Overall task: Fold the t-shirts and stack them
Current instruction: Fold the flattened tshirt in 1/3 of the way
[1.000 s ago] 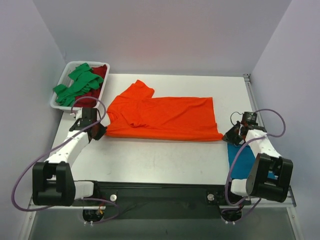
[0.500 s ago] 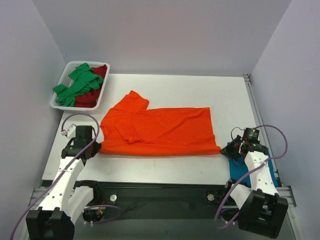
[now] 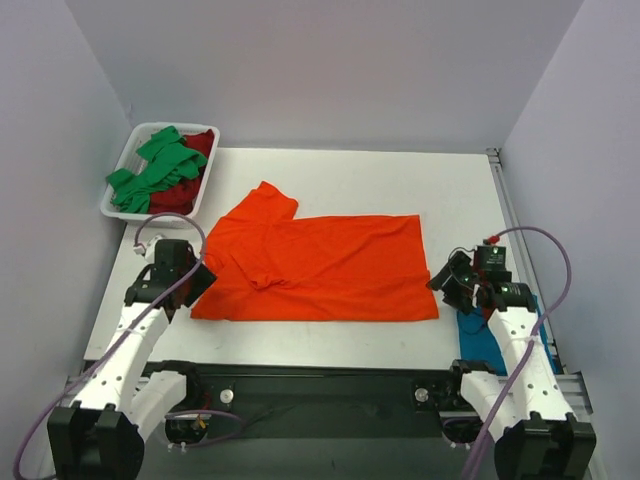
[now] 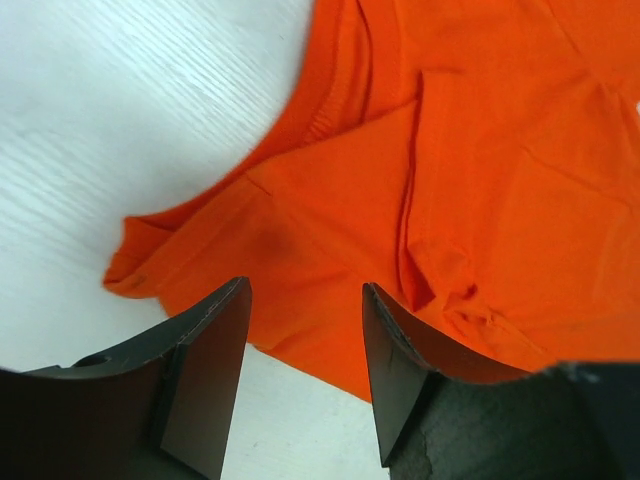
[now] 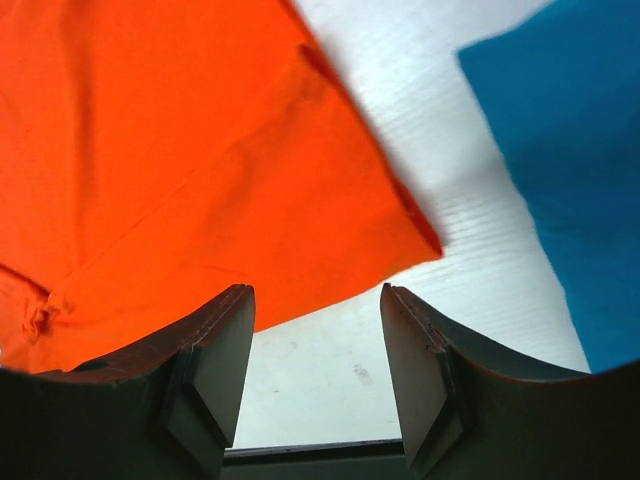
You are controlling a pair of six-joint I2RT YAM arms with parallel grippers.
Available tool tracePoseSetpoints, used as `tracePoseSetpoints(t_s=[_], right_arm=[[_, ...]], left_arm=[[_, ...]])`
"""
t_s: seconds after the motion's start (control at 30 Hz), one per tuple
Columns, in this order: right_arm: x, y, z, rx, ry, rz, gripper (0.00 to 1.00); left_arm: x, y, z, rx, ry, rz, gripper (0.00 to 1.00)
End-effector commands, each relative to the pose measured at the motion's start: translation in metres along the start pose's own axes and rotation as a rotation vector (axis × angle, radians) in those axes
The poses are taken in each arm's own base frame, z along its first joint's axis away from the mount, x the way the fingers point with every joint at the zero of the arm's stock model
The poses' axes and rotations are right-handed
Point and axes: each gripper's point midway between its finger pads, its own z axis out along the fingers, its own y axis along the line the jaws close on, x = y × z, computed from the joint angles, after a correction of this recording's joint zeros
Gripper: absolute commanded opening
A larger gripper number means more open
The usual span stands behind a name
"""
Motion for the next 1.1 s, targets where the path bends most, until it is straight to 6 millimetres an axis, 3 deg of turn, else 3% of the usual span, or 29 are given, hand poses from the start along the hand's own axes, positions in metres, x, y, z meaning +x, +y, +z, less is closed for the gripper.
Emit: tracePoseSetpoints(t_s=[0.0,0.17,0.23,0.37,0.8,0.9,1.07], right_arm=[[-0.012,0.027,-0.007,0.001,-0.039,-0.102,0.54],[-0.004,0.071,-0.001,-0.062,-0.019,-0.212,0.54],[0.002,0.091,0.002,-0.074,-0.021,-0.269,0.54],[0.01,0.109,0.008,-0.054,-0.019,-0.341,0.54],[0.023,0.12,0.012,-0.065,-0.012,-0.386,0.53],[0.023,0.118,0.013,-0.062,-0.014,-0.385,0.53],[0.024,0.116,0.012,-0.062,-0.017,-0.388,0.52]], left_arm=[[0.01,-0.044,0.001,0.146,0.055,0.049,0.58],[0.05,-0.074,0.009,0.169,0.093,0.139,0.61],[0.06,-0.082,0.018,0.173,0.117,0.149,0.62],[0.065,-0.094,0.026,0.169,0.127,0.171,0.64],[0.085,-0.114,0.051,0.201,0.178,0.164,0.64],[0.087,-0.117,0.055,0.204,0.182,0.165,0.61],[0.085,-0.13,0.059,0.222,0.176,0.164,0.47]])
